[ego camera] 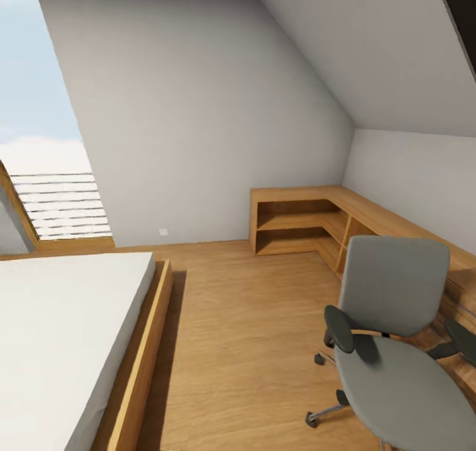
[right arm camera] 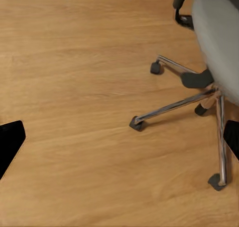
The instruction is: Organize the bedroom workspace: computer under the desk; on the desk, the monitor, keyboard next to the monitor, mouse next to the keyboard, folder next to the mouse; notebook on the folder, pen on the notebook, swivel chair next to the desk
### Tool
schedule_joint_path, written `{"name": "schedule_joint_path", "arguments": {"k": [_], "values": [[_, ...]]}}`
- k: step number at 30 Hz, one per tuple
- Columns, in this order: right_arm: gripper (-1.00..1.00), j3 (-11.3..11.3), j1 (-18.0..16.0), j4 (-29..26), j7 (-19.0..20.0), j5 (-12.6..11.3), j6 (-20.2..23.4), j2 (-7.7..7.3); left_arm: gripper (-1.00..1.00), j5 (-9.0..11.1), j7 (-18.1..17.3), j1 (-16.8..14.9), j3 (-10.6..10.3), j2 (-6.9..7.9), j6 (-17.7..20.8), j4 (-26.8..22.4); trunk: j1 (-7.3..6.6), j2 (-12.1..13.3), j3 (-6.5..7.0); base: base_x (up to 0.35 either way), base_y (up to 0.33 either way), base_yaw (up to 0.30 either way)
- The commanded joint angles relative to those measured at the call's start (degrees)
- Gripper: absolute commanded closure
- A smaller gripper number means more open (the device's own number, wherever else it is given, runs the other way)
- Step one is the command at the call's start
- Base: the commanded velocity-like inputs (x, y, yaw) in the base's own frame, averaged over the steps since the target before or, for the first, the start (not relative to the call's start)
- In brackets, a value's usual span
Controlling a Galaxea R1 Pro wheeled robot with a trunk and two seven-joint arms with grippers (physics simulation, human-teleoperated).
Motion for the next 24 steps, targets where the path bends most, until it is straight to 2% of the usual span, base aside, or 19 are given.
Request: {"name": "schedule_joint_path", "arguments": {"k": [1,12,24], "values": [[-1.00,0.52,-0.06,0.11,-0.05,-0.48,-0.20,-0.03,-1.00,0.15,0.52,-0.02,-0.74,-0.11,-0.05,0.15,0.01,-0.04,-0.06,0.161,0.002,0.287],[-1.00,0.52,-0.06,0.11,-0.04,-0.45,0.08,-0.36,-1.00,0.08,0.52,-0.02,-0.82,-0.18,0.01,0.32,0.01,-0.04,-0.06,0.288,0.001,0.265],[-1.00,0.52,-0.06,0.10,-0.04,-0.45,0.11,-0.41,-1.00,0.06,0.49,-0.02,-1.00,-0.27,0.12,0.59,0.01,-0.04,-0.06,0.323,0.000,0.017]]}}
